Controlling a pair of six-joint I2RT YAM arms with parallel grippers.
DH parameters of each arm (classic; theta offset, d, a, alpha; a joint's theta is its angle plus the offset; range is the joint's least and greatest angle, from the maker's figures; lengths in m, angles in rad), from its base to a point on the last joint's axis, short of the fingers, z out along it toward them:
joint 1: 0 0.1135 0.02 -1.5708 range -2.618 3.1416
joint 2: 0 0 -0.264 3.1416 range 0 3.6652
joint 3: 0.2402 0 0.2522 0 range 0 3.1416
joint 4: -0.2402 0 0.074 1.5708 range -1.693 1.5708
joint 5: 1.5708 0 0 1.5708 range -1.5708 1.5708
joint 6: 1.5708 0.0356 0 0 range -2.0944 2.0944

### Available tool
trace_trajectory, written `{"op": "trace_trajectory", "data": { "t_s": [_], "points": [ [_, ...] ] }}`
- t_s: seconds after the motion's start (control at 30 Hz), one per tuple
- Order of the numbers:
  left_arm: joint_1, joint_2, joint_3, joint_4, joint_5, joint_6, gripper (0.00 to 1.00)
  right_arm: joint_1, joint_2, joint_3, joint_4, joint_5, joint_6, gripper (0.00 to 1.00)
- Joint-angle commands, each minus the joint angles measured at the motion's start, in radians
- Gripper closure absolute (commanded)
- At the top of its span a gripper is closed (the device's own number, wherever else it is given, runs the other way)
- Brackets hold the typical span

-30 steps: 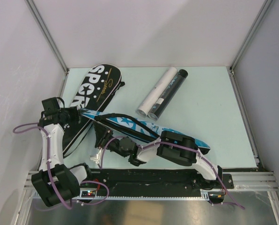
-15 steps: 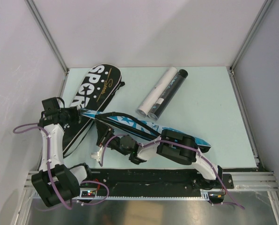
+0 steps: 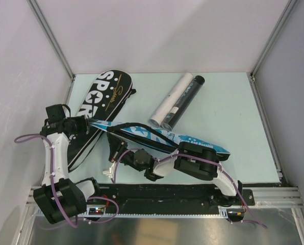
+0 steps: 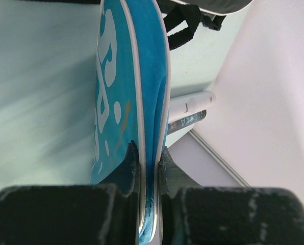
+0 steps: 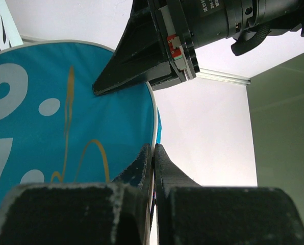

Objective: Pack up the badminton gear
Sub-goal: Zip the racket bag at the center of the board.

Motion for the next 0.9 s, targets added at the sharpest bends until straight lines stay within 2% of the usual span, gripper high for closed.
{"op": "trace_trajectory", "data": {
  "t_s": [0.0, 0.2, 0.57, 0.87],
  "points": [
    [0.023, -0.004, 0.099, 0.037, -0.001, -0.088, 1.00, 0.005, -0.086, -0.085, 0.216, 0.091, 0.003, 1.00],
    [0.039, 0.000, 0.108, 0.038, -0.033, -0.083, 1.00, 0.014, -0.140, -0.180, 0.216, 0.103, -0.003, 1.00],
    [0.046, 0.032, 0.139, 0.028, -0.037, -0.052, 1.00, 0.046, -0.192, -0.238, 0.215, 0.131, 0.040, 1.00],
    [0.048, 0.004, 0.152, 0.015, -0.058, -0.052, 1.00, 0.091, -0.230, -0.303, 0.214, 0.376, 0.178, 1.00]
  ]
}}
